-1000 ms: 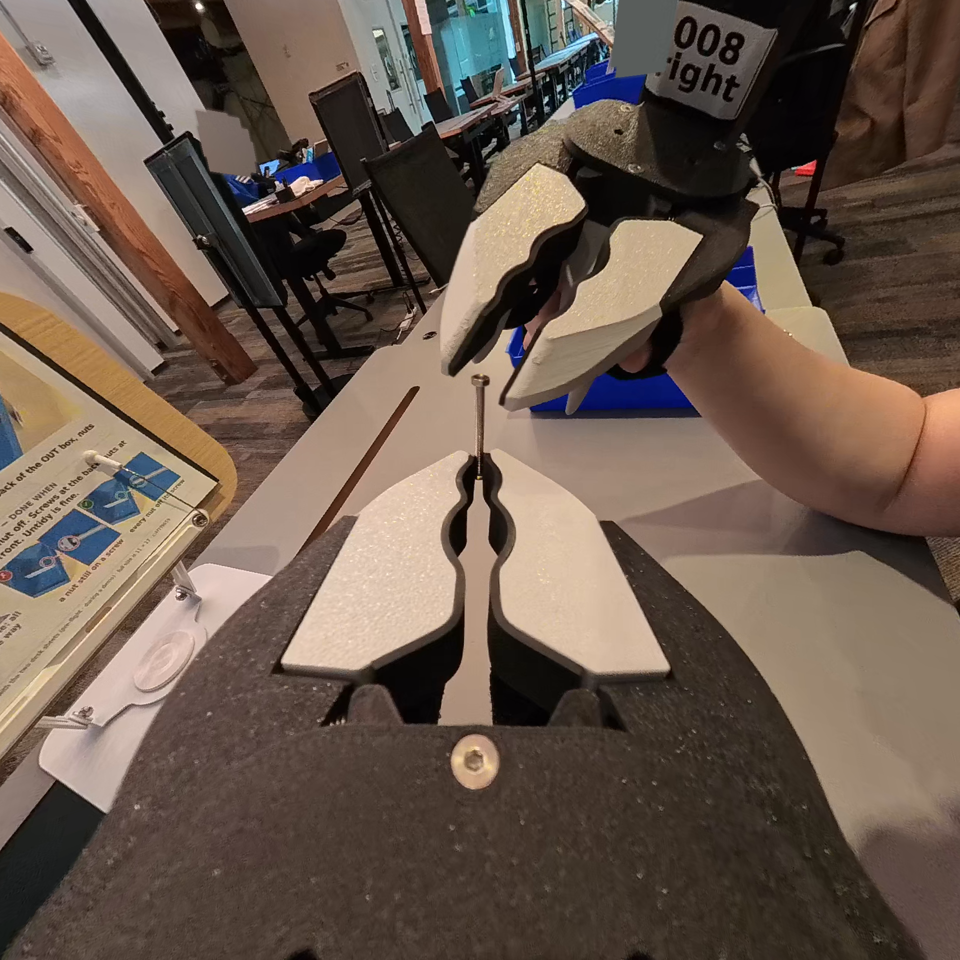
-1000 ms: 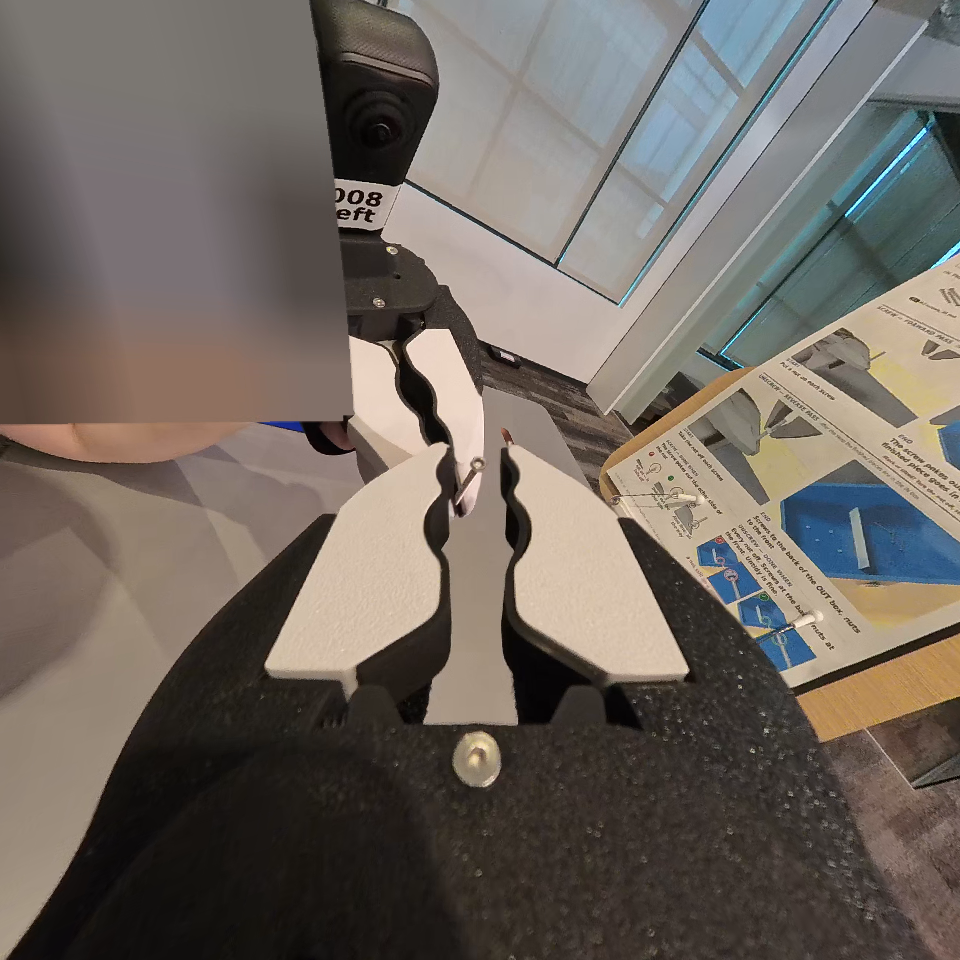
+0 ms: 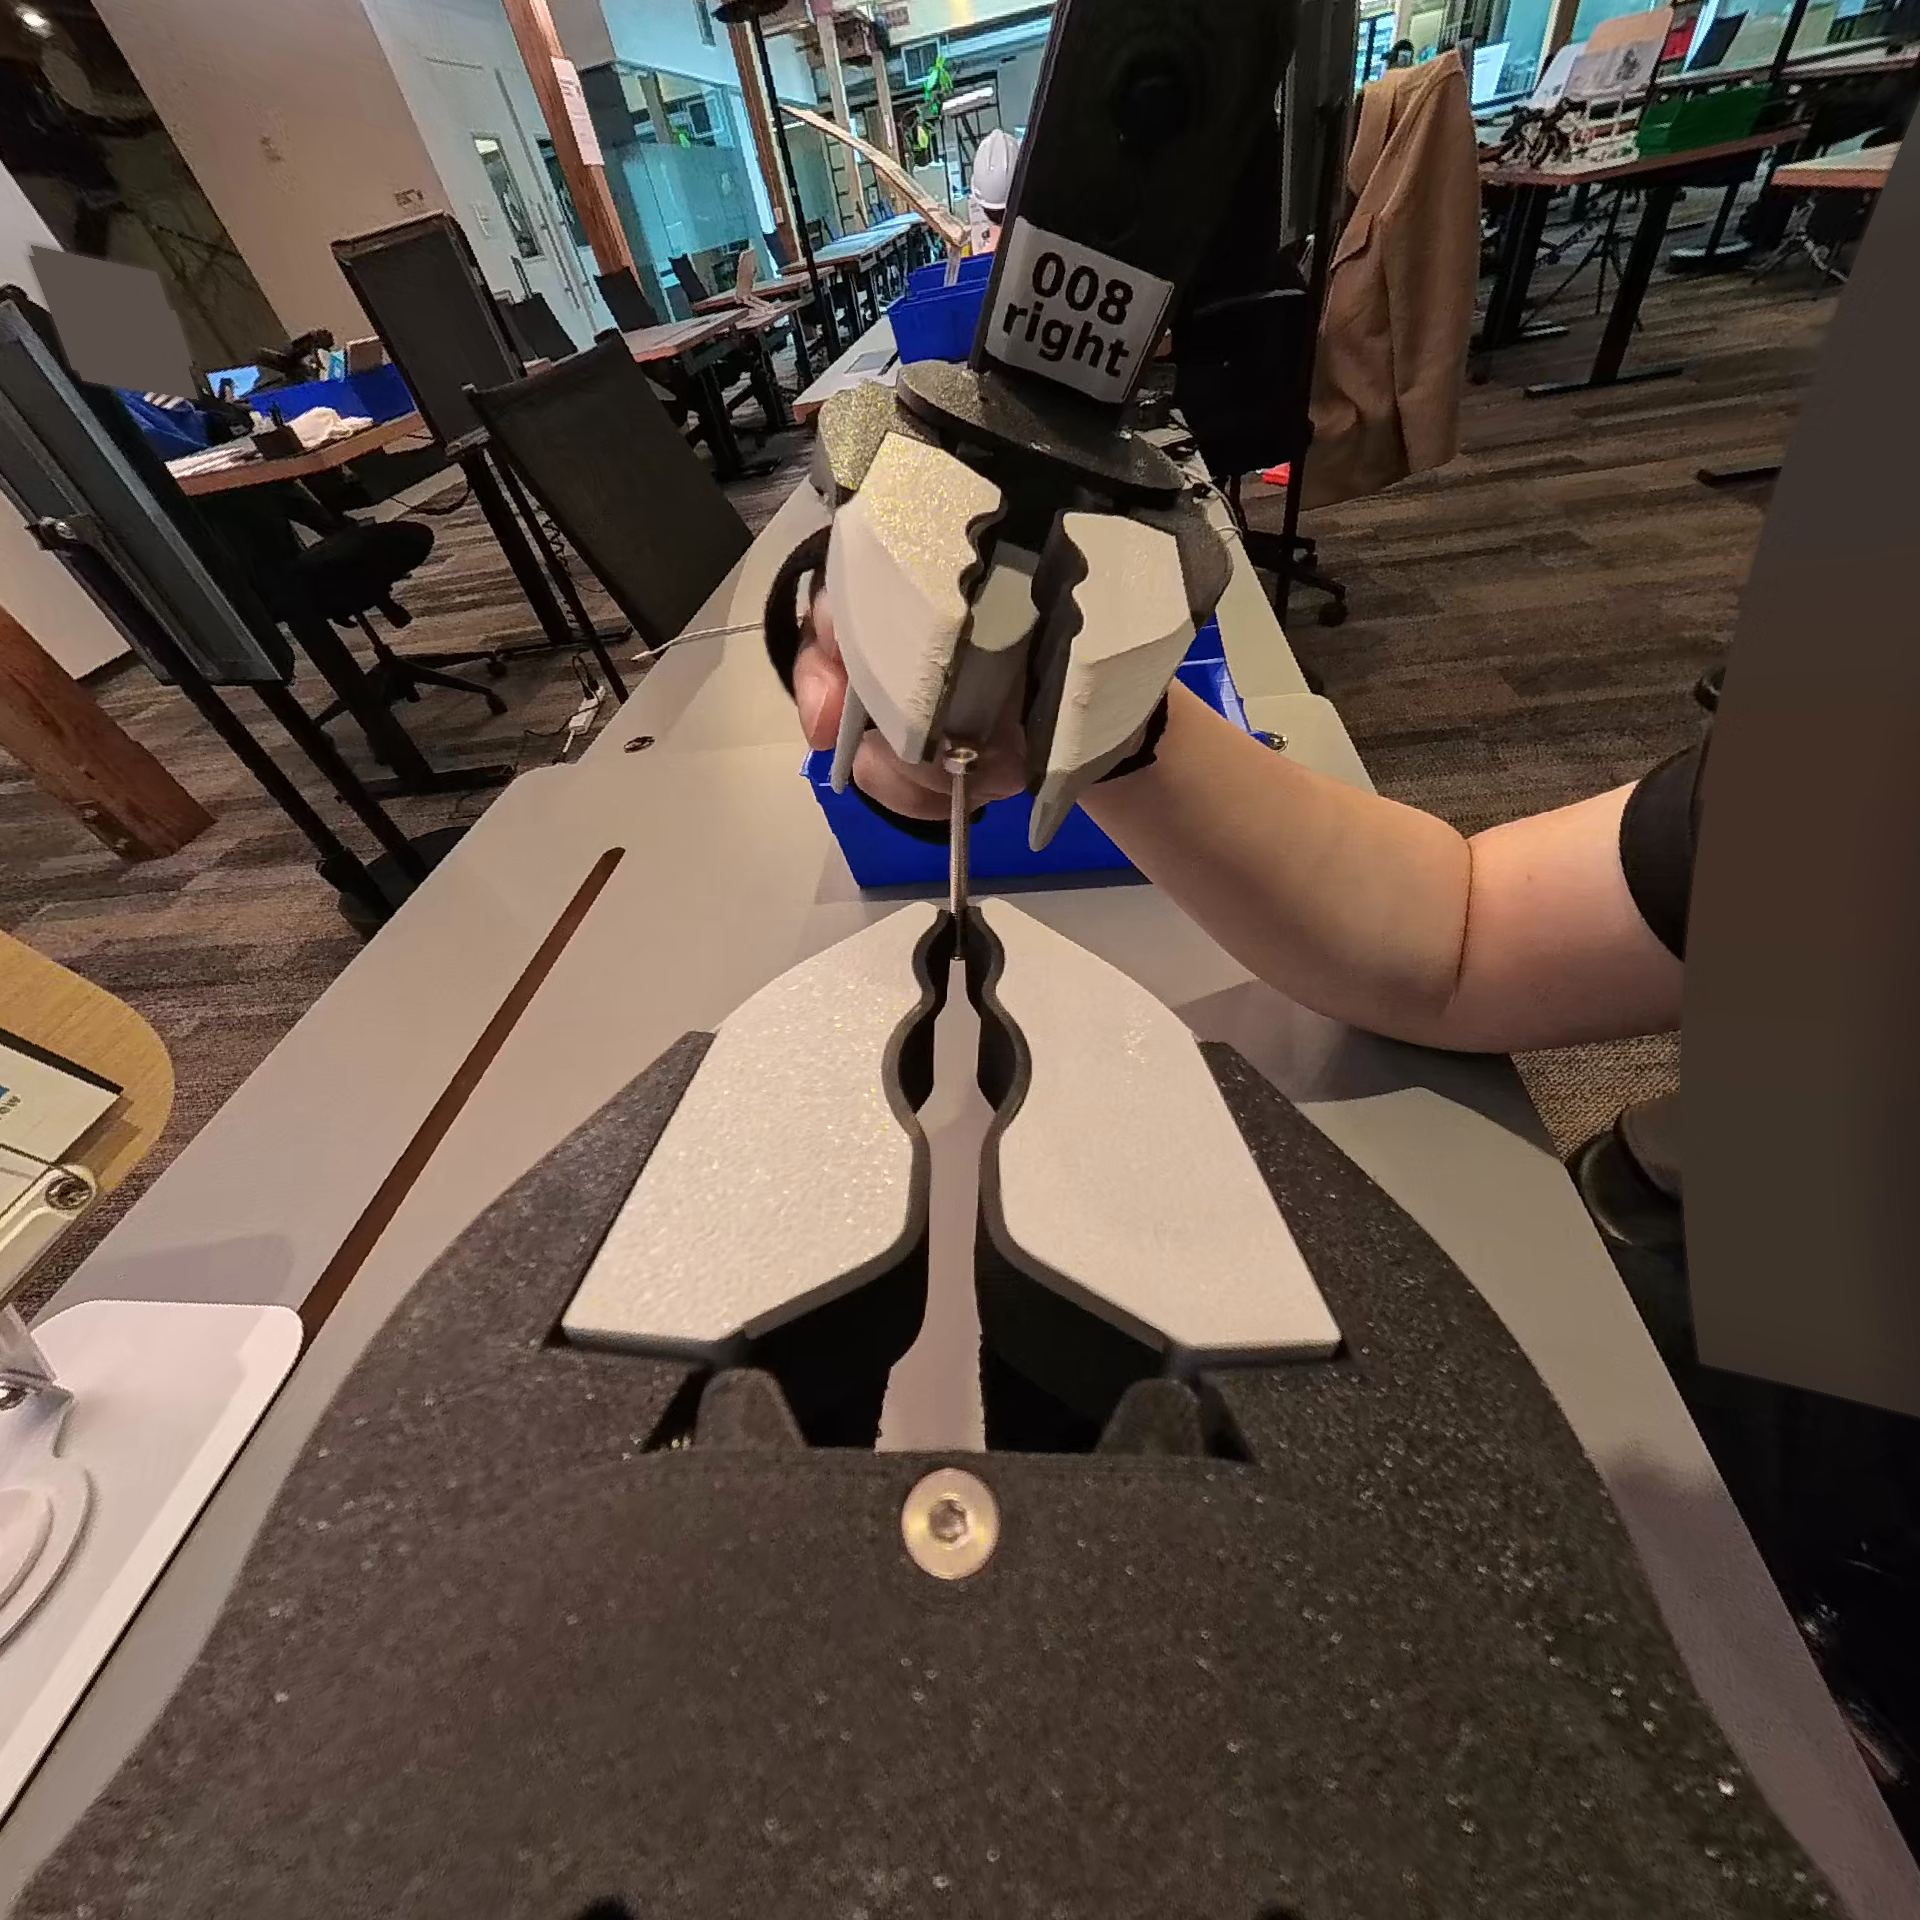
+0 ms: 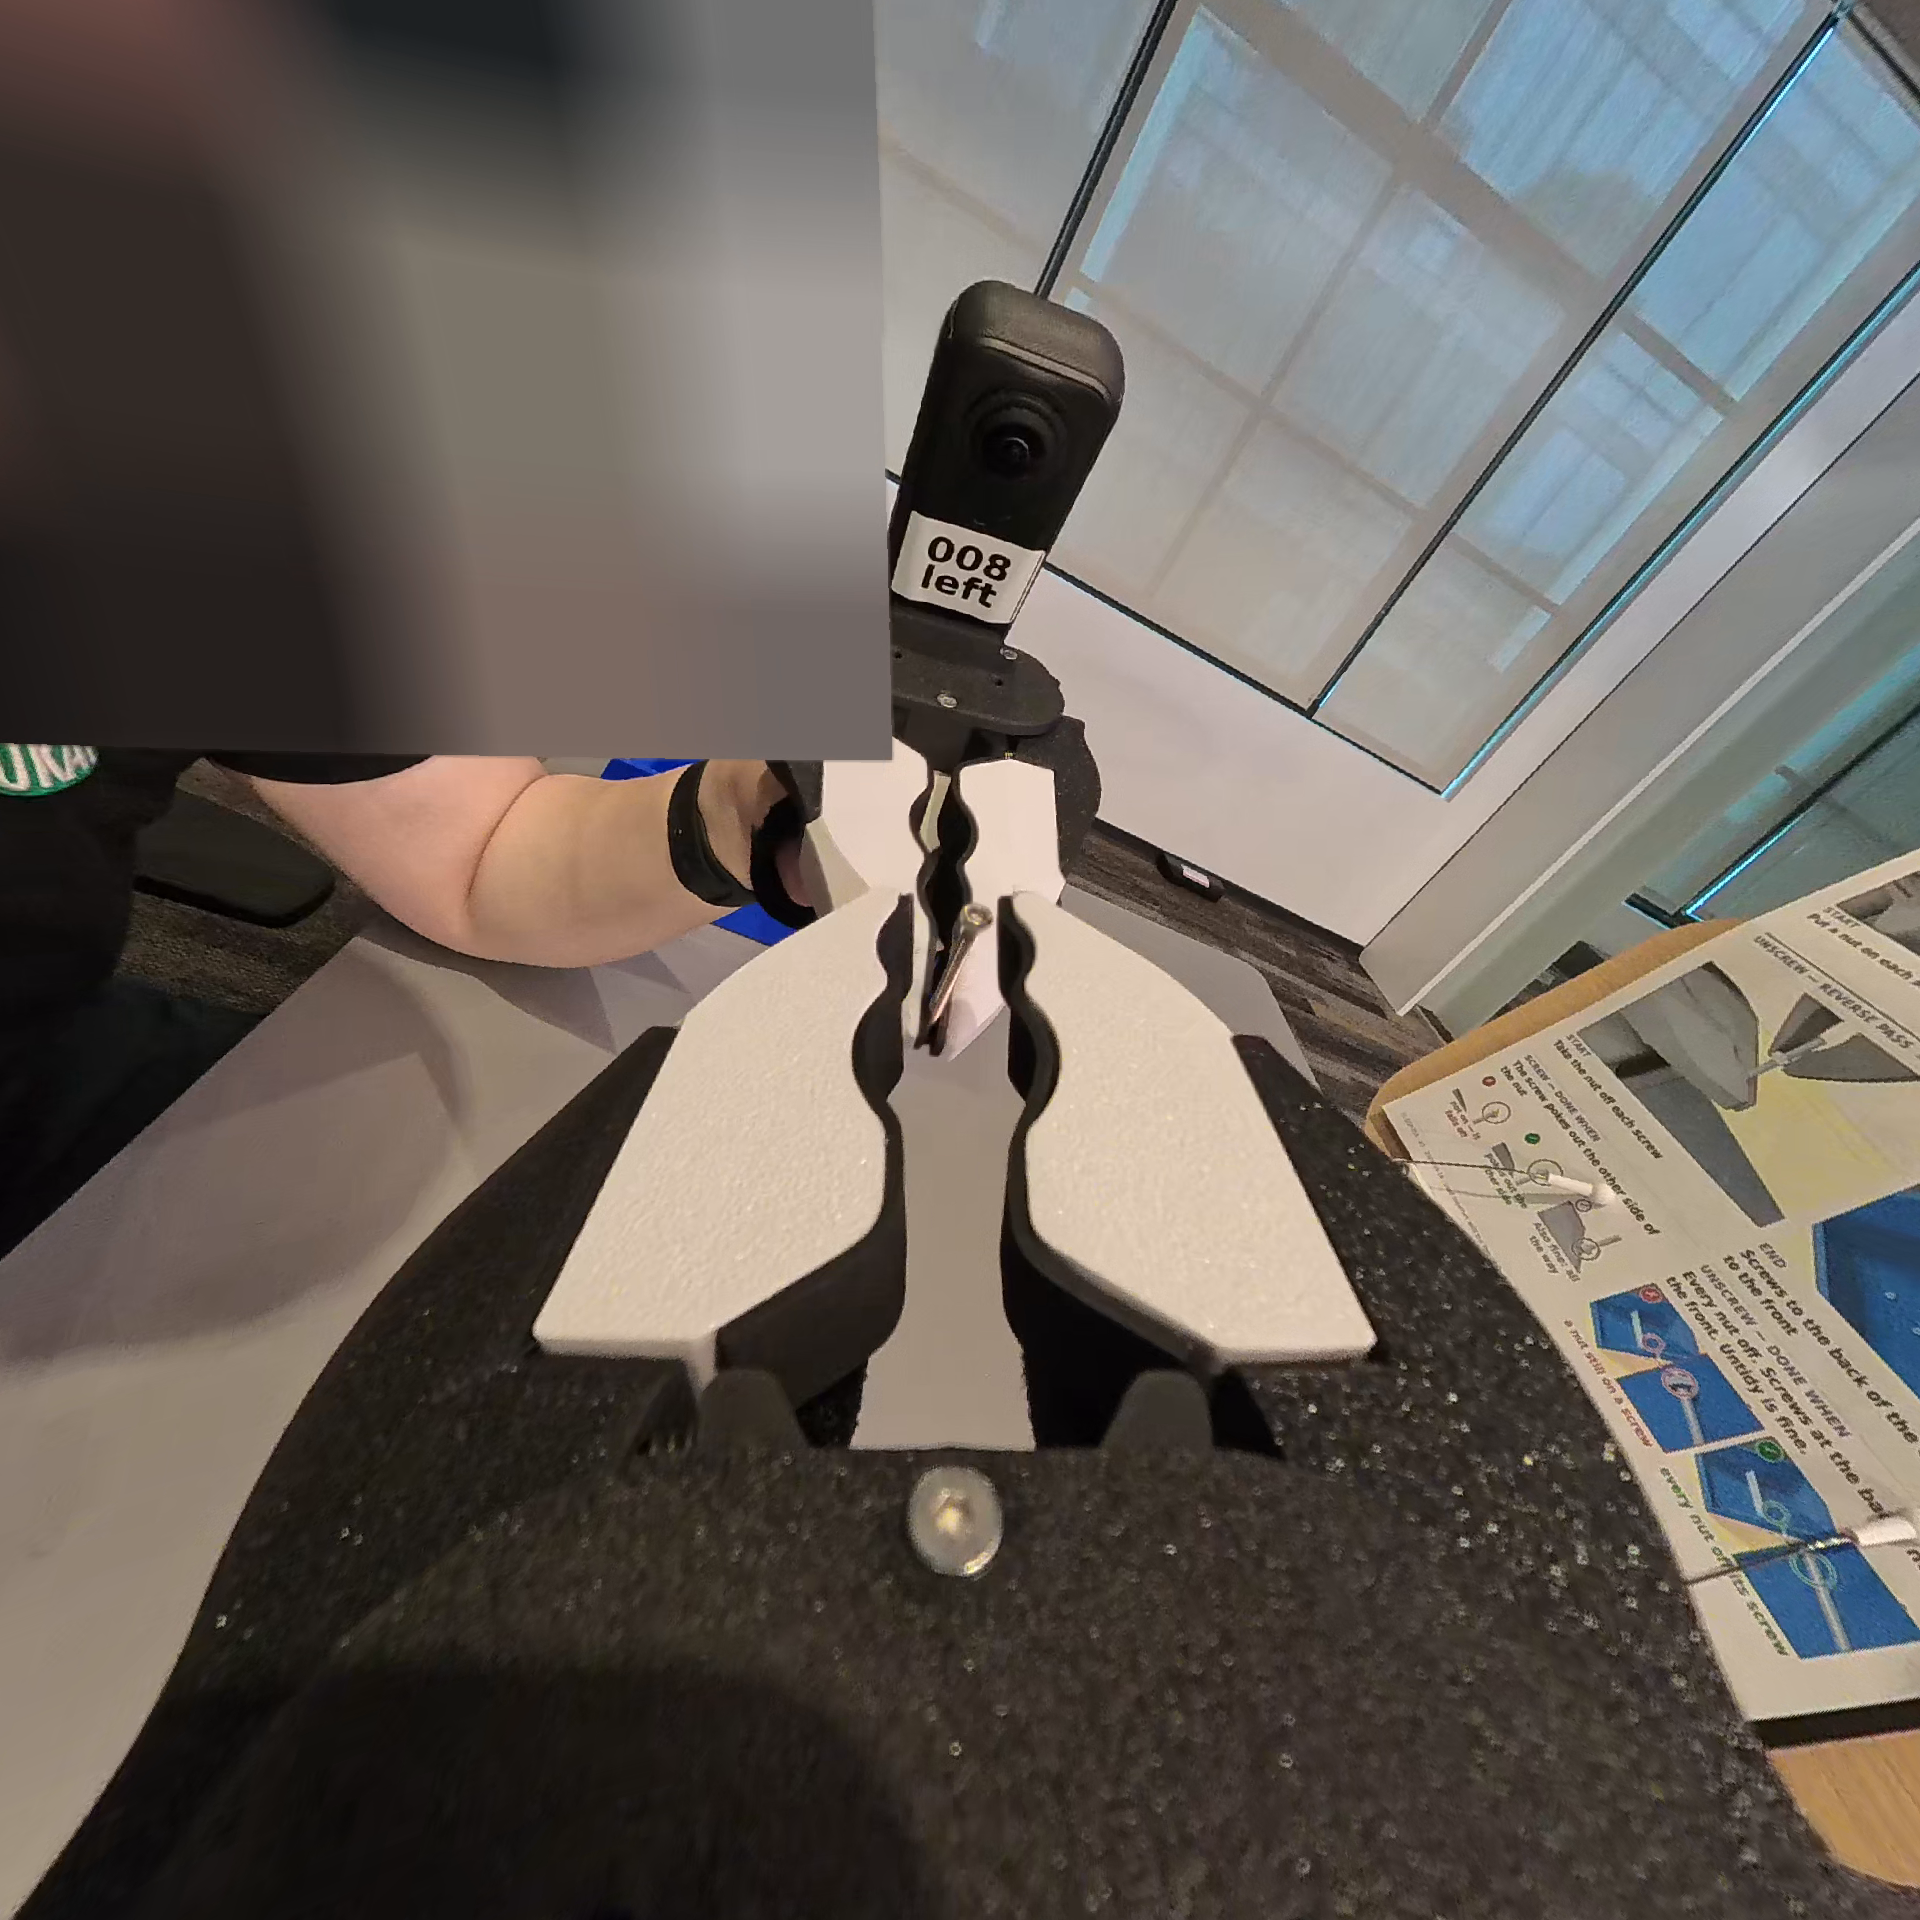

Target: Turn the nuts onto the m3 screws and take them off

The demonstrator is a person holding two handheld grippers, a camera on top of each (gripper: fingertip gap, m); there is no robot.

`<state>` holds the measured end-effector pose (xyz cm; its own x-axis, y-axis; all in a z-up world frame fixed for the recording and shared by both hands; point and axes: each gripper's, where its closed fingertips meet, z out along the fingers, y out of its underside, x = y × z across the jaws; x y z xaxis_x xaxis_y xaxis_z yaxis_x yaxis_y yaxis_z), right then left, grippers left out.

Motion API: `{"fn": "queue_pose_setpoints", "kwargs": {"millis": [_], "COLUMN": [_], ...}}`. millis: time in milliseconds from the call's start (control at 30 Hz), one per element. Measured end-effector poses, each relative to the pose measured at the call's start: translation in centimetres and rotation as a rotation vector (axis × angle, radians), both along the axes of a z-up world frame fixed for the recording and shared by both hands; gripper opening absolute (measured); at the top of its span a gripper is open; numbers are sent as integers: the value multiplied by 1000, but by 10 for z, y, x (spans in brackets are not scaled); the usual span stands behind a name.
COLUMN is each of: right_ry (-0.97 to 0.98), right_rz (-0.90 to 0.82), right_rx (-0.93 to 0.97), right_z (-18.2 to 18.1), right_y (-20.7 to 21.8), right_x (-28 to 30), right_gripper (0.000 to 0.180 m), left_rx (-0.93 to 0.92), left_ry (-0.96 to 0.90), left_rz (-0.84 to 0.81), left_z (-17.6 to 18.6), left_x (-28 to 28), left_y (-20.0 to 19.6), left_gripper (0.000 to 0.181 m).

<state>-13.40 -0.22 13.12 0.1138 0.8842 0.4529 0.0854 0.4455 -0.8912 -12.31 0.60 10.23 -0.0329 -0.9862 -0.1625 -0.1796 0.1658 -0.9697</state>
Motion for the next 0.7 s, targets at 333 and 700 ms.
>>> {"fn": "queue_pose_setpoints", "kwargs": {"millis": [333, 700], "right_ry": [2, 7], "right_rz": [-27, -25], "right_rx": [12, 14], "right_z": [0, 0], "right_y": [4, 4], "right_x": [2, -1], "right_gripper": [13, 13], "left_rx": [7, 8], "left_ry": [0, 4], "left_rz": [24, 15], "left_z": [0, -1], "left_x": [-1, 0], "left_y": [5, 2], "left_gripper": [2, 2]}}
